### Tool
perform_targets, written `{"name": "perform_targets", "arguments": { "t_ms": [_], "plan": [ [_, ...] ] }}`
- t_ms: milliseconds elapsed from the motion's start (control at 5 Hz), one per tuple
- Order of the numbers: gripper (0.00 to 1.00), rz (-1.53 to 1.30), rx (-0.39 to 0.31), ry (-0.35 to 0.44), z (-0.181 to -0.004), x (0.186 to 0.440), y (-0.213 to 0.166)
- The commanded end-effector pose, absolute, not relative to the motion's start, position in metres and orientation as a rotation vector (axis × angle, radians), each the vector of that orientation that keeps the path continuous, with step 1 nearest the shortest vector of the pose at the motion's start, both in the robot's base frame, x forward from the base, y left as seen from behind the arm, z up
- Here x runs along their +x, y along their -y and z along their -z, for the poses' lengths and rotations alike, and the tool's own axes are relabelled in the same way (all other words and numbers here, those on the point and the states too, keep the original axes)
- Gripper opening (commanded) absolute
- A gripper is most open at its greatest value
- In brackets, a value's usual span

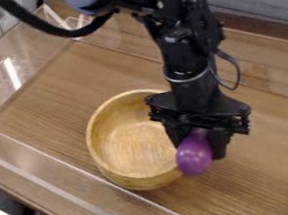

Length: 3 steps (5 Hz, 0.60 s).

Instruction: Remove the purple eggplant from inside the brown bowl and put it on the table

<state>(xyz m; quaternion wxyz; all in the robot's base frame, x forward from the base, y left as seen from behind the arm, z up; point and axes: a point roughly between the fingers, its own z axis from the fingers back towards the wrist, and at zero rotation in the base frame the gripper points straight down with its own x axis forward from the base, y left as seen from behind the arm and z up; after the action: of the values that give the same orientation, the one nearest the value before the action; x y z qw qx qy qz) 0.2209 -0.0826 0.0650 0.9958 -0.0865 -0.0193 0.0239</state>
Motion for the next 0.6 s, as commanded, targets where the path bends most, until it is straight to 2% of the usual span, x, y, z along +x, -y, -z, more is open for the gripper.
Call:
{"name": "perform_targets", "arguments": {
  "t_ms": [0,400],
  "plan": [
    [0.0,-0.036,-0.187,0.072,-0.069,0.228,0.092],
    [0.0,-0.026,-0.194,0.075,-0.056,0.229,0.103]
  ]
}}
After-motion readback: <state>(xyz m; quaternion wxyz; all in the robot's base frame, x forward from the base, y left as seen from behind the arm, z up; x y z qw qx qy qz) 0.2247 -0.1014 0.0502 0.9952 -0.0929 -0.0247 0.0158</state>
